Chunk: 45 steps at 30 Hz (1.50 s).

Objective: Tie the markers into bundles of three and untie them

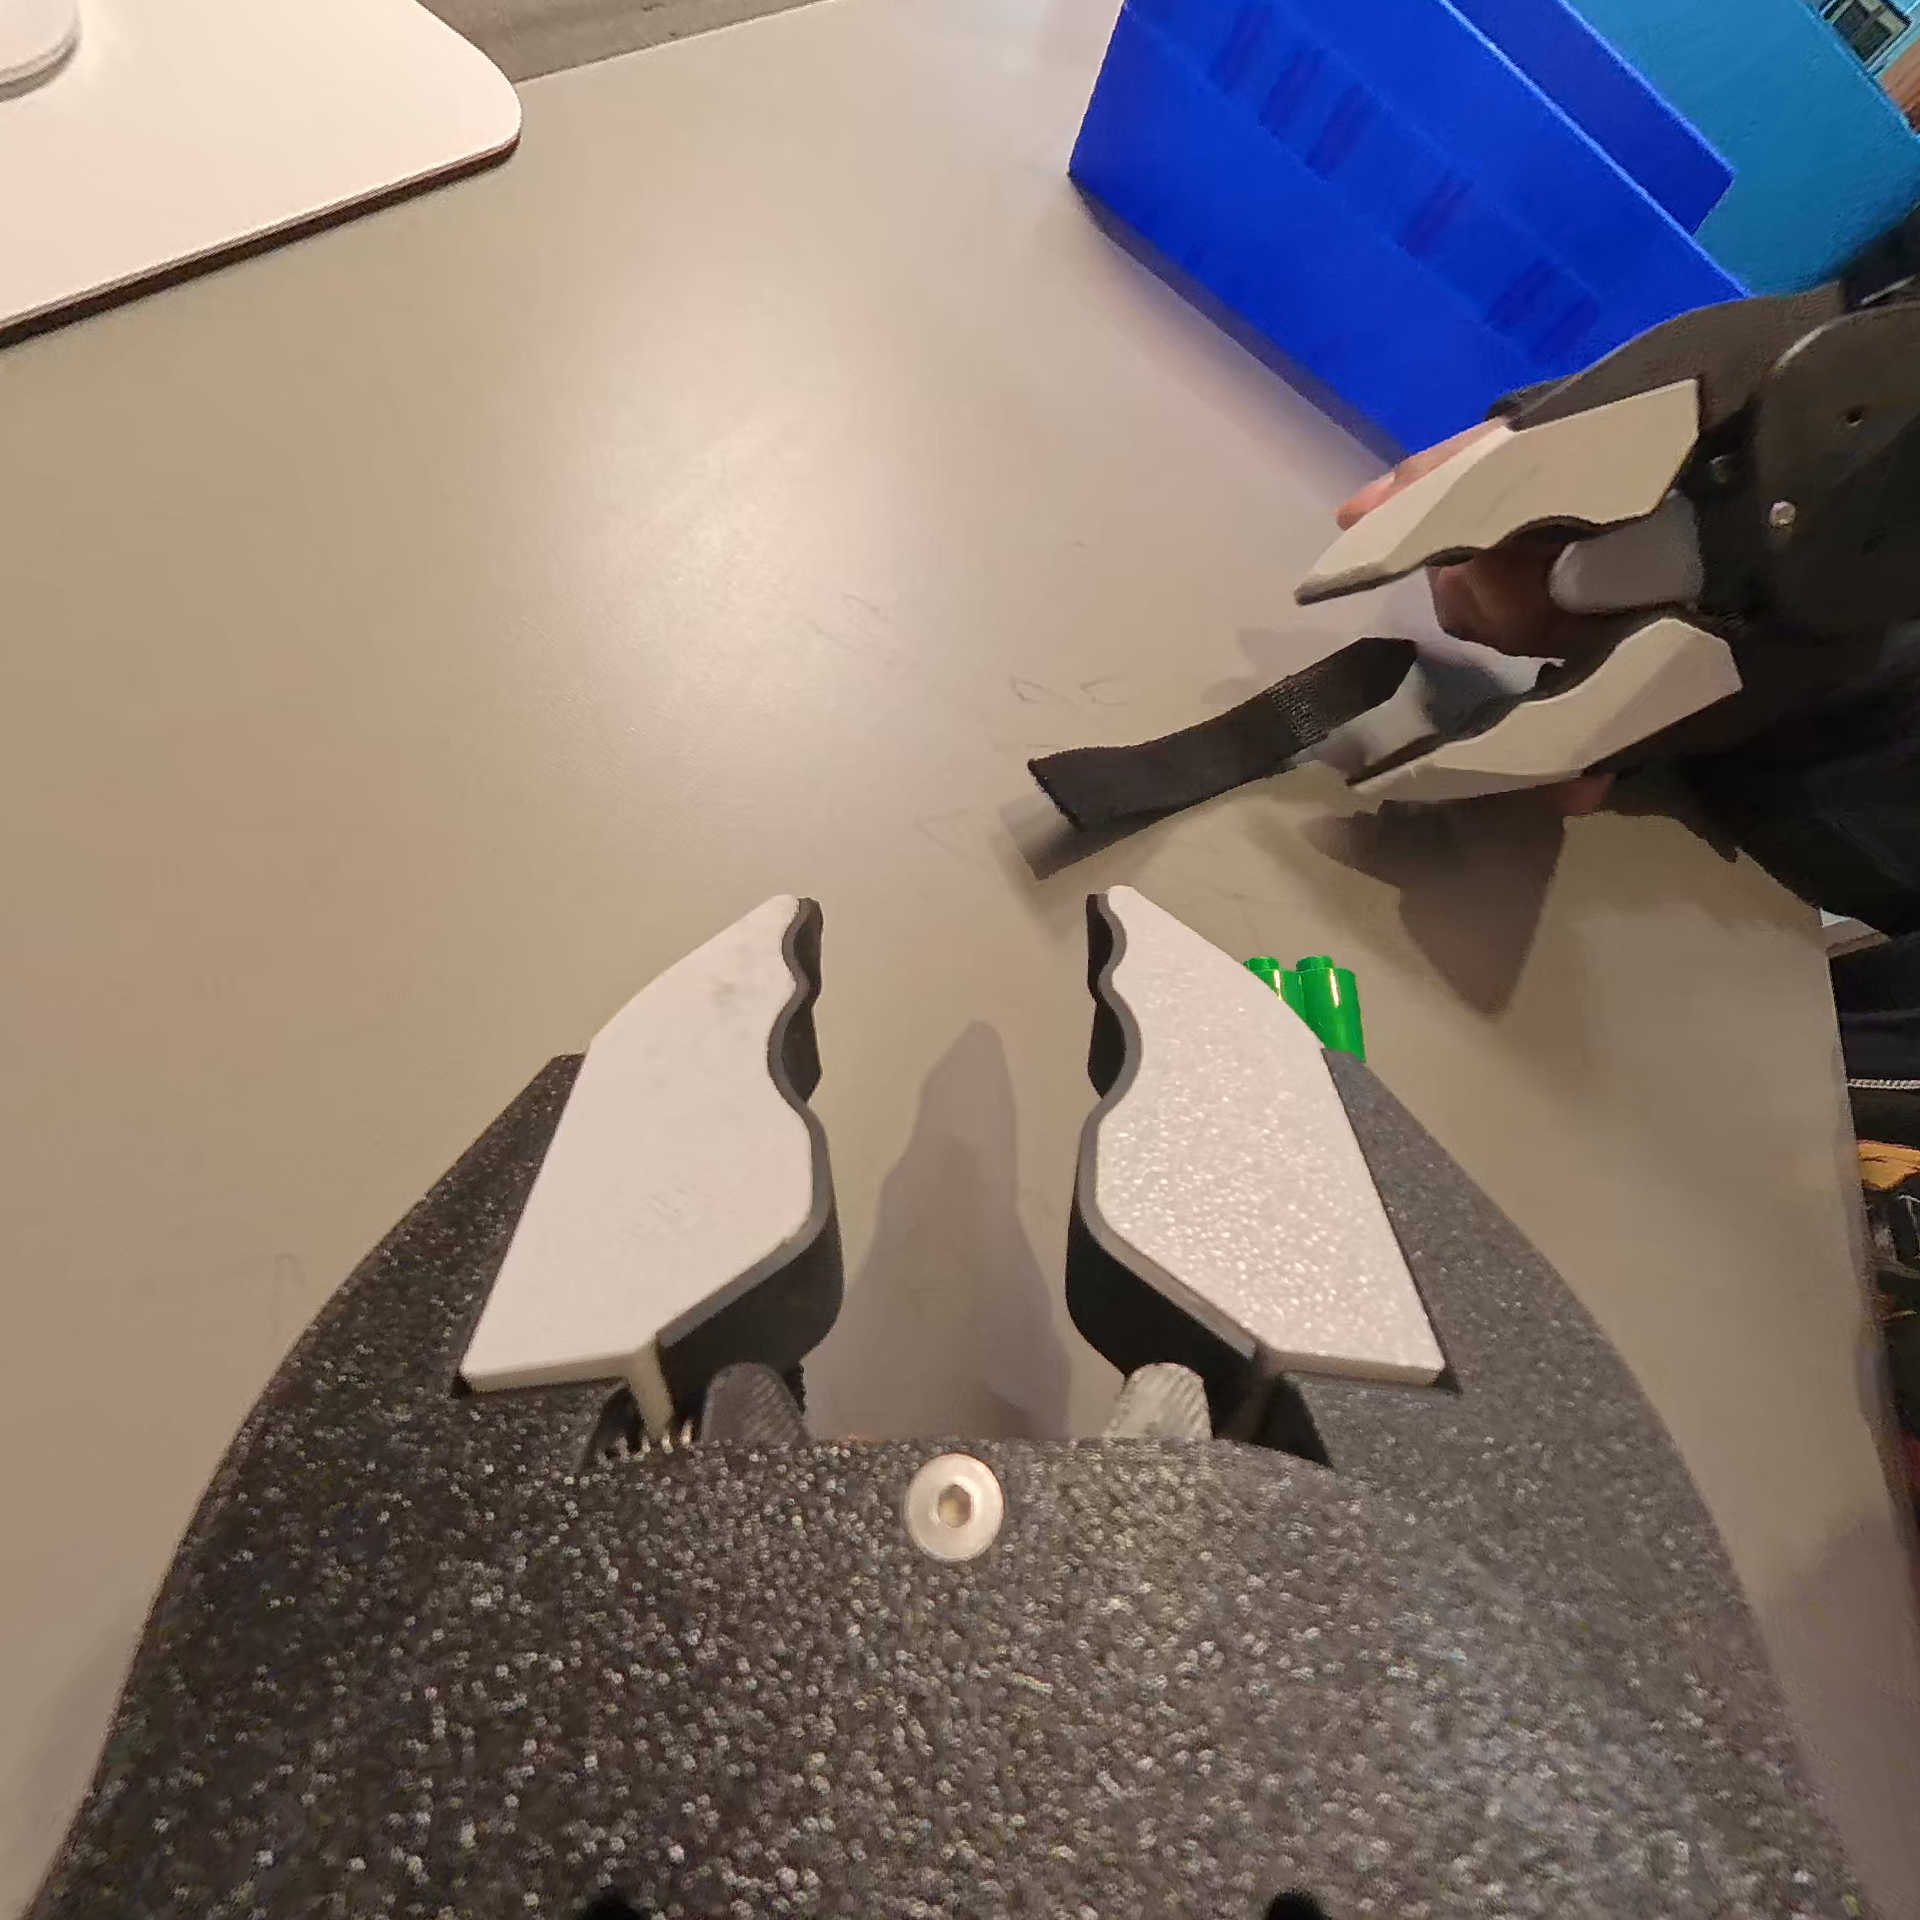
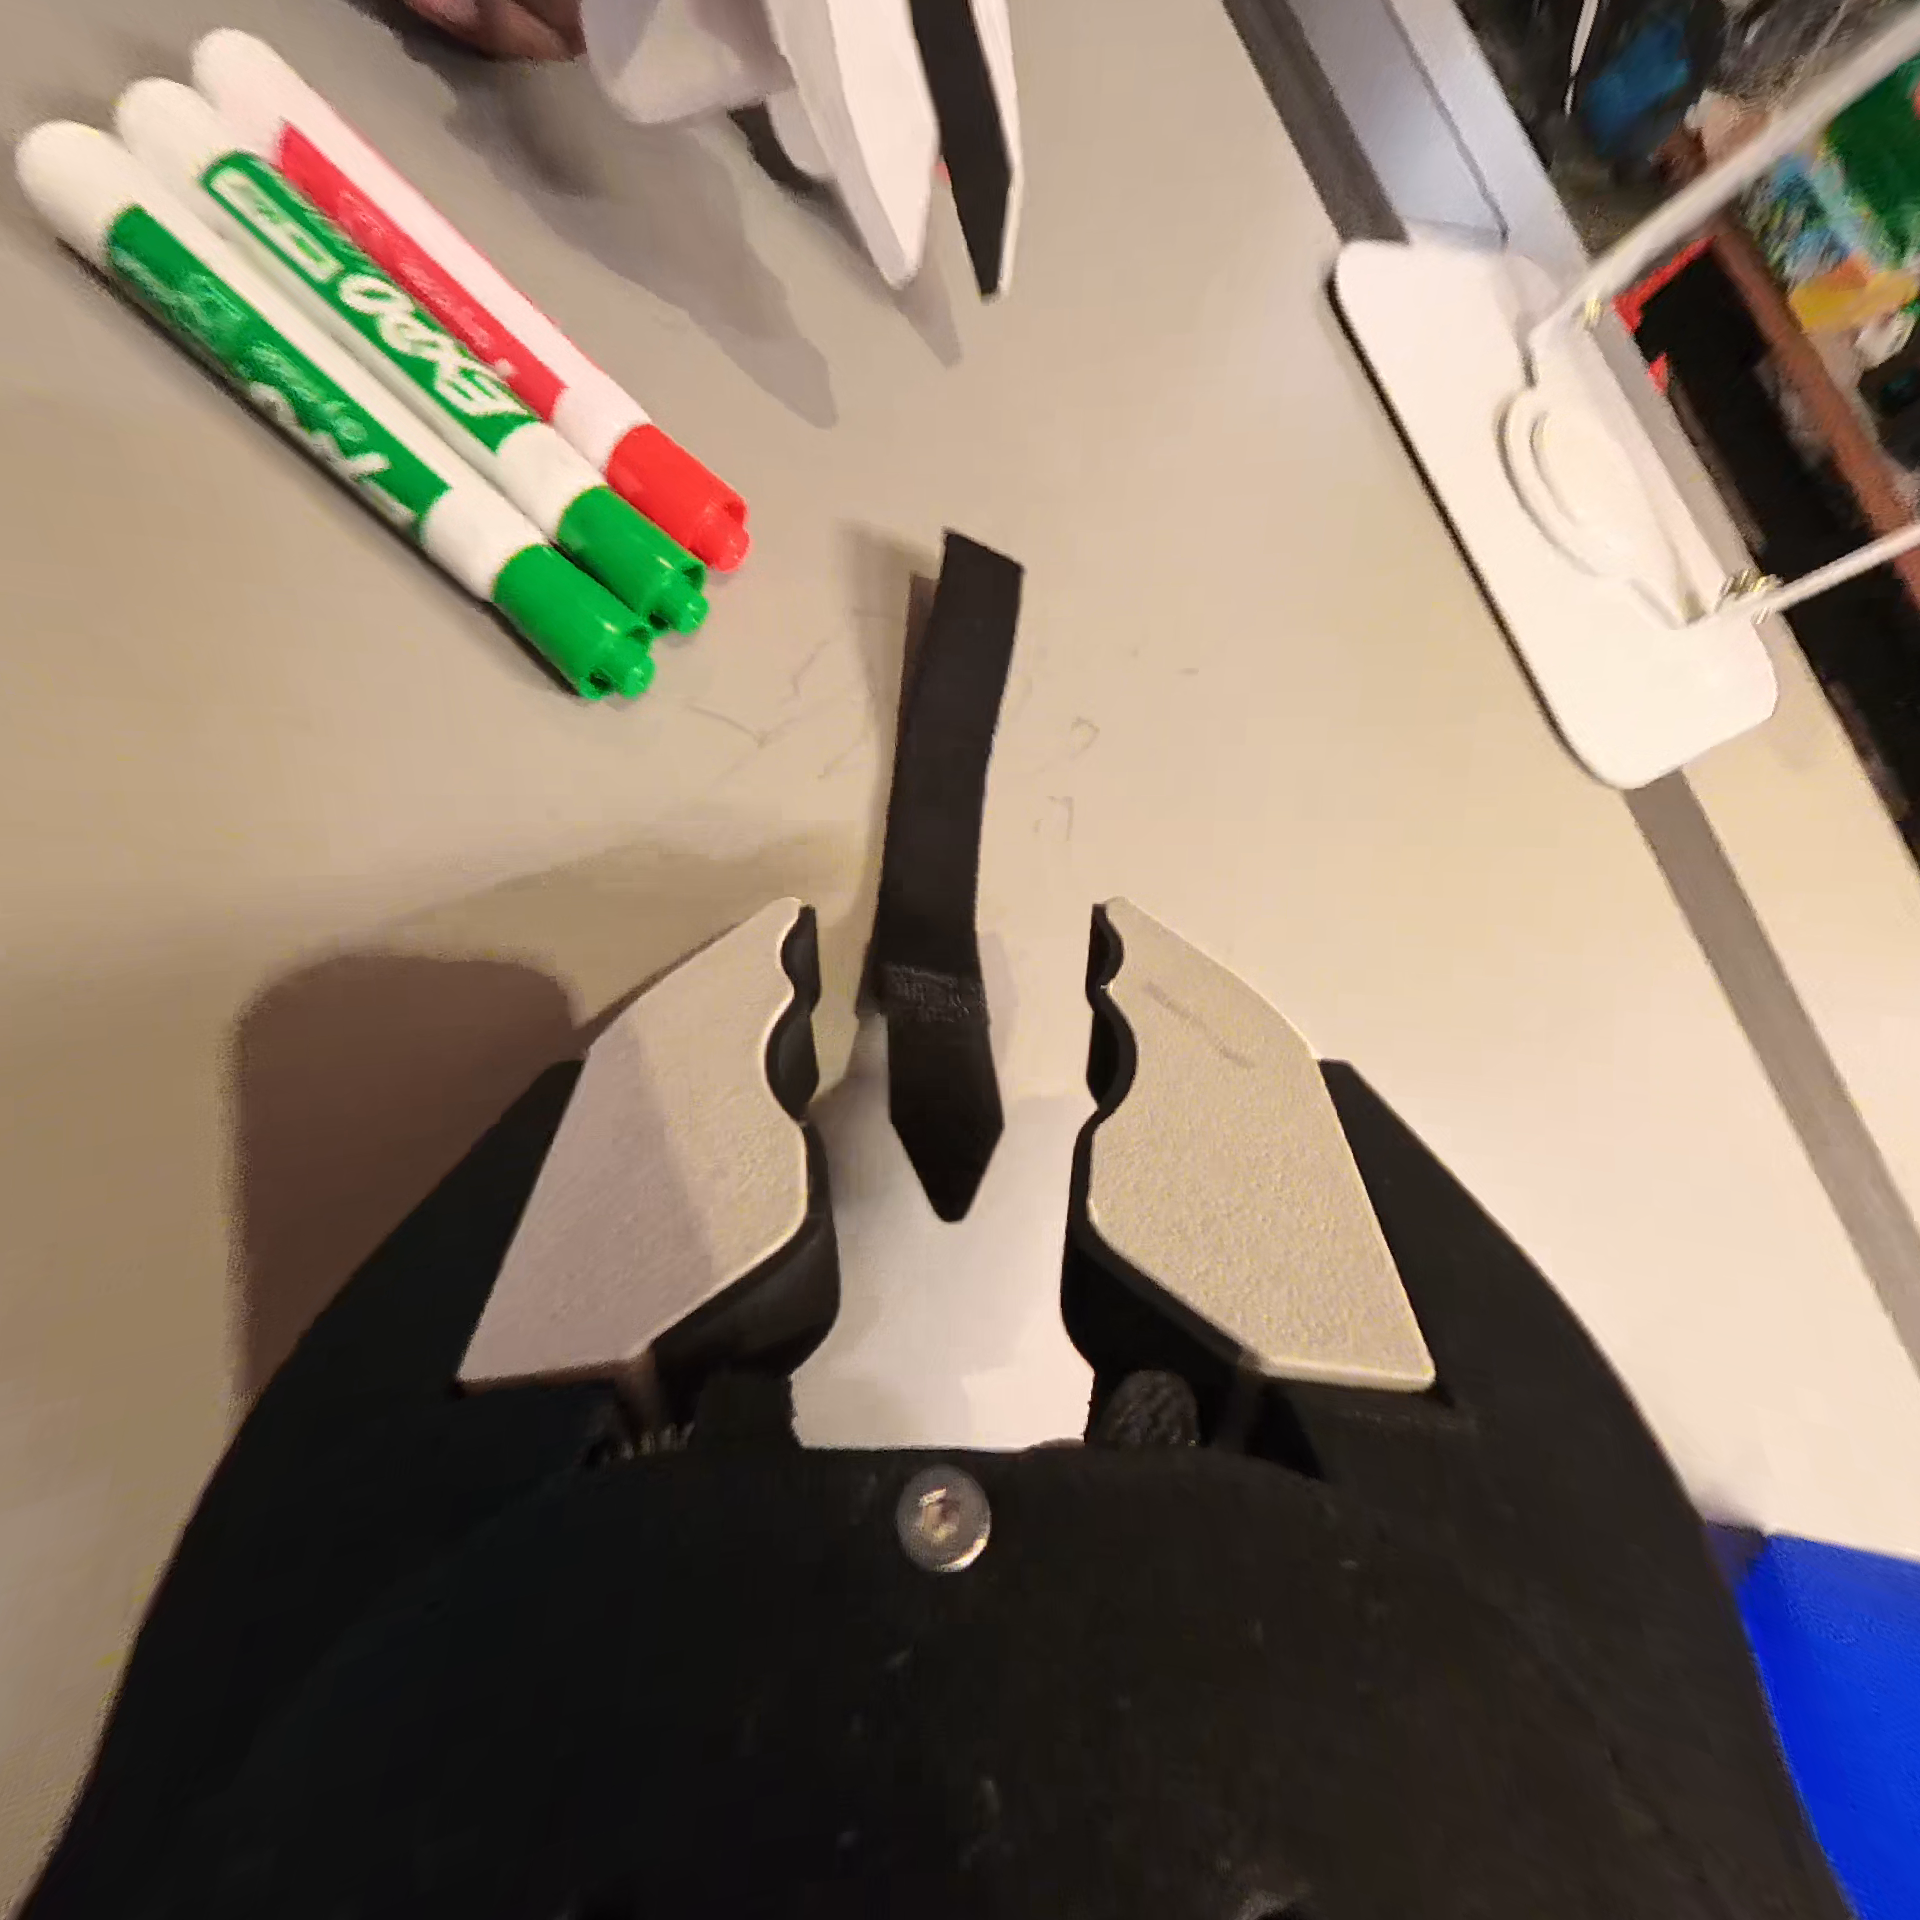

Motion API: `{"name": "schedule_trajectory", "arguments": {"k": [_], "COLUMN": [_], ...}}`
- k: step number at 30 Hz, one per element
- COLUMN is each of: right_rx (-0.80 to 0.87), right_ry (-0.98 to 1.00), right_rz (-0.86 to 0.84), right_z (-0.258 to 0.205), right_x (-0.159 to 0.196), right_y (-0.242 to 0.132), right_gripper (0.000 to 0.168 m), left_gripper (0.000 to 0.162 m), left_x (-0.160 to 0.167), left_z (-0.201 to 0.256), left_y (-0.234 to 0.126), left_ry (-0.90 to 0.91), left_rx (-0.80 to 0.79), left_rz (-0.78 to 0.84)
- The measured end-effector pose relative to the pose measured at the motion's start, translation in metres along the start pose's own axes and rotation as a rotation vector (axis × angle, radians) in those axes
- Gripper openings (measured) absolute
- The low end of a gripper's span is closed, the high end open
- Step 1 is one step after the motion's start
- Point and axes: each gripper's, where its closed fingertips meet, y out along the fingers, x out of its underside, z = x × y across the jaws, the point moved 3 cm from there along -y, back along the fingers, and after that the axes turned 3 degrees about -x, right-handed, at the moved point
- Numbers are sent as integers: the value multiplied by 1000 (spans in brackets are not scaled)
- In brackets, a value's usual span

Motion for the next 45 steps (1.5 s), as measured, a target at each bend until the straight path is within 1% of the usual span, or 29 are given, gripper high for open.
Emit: {"name": "schedule_trajectory", "arguments": {"k": [4,6,8,12,15,17,20,22,27,34,41,45], "right_rx": [-84,-158,-248,-399,-454,-492,-505,-504,-524,-595,-583,-558], "right_ry": [-162,-217,-254,-298,-282,-281,-306,-308,-323,-353,-380,-376], "right_rz": [53,86,75,13,-13,-31,-62,-66,-109,-151,-191,-204], "right_z": [-27,-42,-53,-63,-59,-60,-60,-59,-62,-76,-81,-78], "right_x": [-19,-31,-40,-50,-58,-59,-55,-55,-47,-39,-33,-27], "right_y": [-3,-2,1,14,25,31,36,37,40,31,21,11], "right_gripper": [50,43,40,33,32,28,21,19,19,18,18,18], "left_gripper": [50,50,50,50,50,49,49,49,49,50,50,51], "left_x": [0,-1,-1,0,0,0,0,0,-1,-1,-3,-6], "left_z": [-1,-2,-1,-1,-1,-1,-2,-2,-2,-1,1,9], "left_y": [-1,-1,-1,0,0,0,0,0,0,0,-3,-9], "left_ry": [-9,-16,-14,-6,-6,-11,-22,-27,-27,-21,12,90], "left_rx": [4,-1,-3,-8,-4,0,9,13,13,14,9,10], "left_rz": [5,7,7,-1,-2,0,-1,0,0,-1,25,27]}}
